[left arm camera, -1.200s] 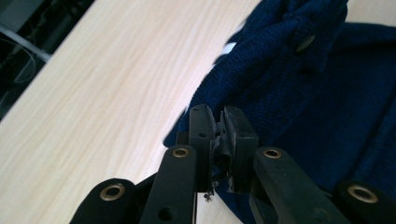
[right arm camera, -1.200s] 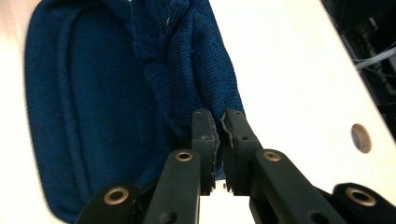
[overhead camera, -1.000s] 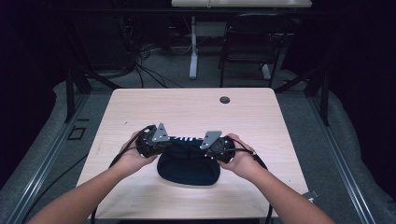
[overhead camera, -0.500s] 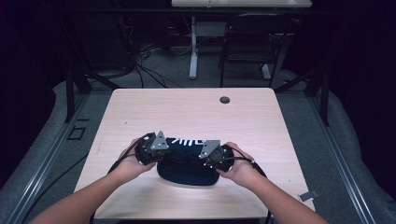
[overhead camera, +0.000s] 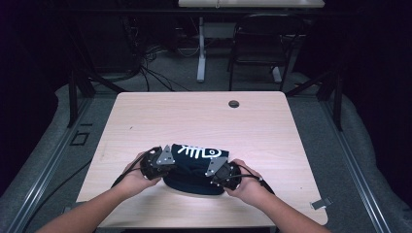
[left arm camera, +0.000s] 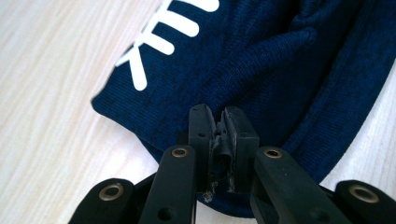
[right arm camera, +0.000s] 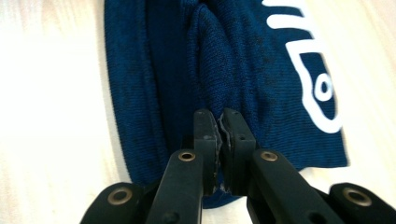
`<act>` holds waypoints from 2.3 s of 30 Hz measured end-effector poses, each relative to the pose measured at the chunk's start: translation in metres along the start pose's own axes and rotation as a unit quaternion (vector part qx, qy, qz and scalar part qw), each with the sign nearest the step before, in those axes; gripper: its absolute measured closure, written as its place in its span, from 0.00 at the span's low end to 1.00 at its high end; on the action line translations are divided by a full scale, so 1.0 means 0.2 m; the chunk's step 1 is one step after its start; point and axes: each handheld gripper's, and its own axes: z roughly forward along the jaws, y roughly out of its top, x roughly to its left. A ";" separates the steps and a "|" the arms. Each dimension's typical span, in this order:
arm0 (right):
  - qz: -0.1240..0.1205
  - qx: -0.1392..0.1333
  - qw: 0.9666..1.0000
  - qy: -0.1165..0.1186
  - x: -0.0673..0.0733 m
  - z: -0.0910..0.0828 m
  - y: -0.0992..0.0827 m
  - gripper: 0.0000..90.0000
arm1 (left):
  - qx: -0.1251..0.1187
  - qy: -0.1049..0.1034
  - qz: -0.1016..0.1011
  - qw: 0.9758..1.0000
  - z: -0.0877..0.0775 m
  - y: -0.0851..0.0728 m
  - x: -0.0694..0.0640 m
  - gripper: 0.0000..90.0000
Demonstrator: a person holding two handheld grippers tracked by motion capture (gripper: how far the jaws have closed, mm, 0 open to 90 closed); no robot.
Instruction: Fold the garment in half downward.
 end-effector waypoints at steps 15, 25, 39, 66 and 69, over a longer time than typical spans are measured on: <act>0.010 -0.002 1.000 0.004 0.05 0.07 -0.05 0.96 | 0.003 -0.020 -0.008 1.000 0.03 -0.06 -0.05 0.92; 0.006 -0.001 1.000 0.000 0.05 0.07 -0.06 0.96 | -0.002 -0.025 -0.029 0.999 0.04 -0.07 -0.05 0.91; 0.027 -0.004 0.999 -0.030 -0.08 0.09 -0.10 0.95 | -0.010 0.003 -0.060 0.998 0.11 0.00 -0.02 0.90; 0.053 -0.026 0.998 -0.023 -0.16 0.10 -0.07 0.78 | -0.048 0.004 -0.115 0.992 0.09 0.00 0.04 0.71; 0.060 -0.024 0.998 -0.018 -0.15 0.08 -0.07 0.75 | -0.053 0.003 -0.116 0.992 0.07 0.01 0.03 0.67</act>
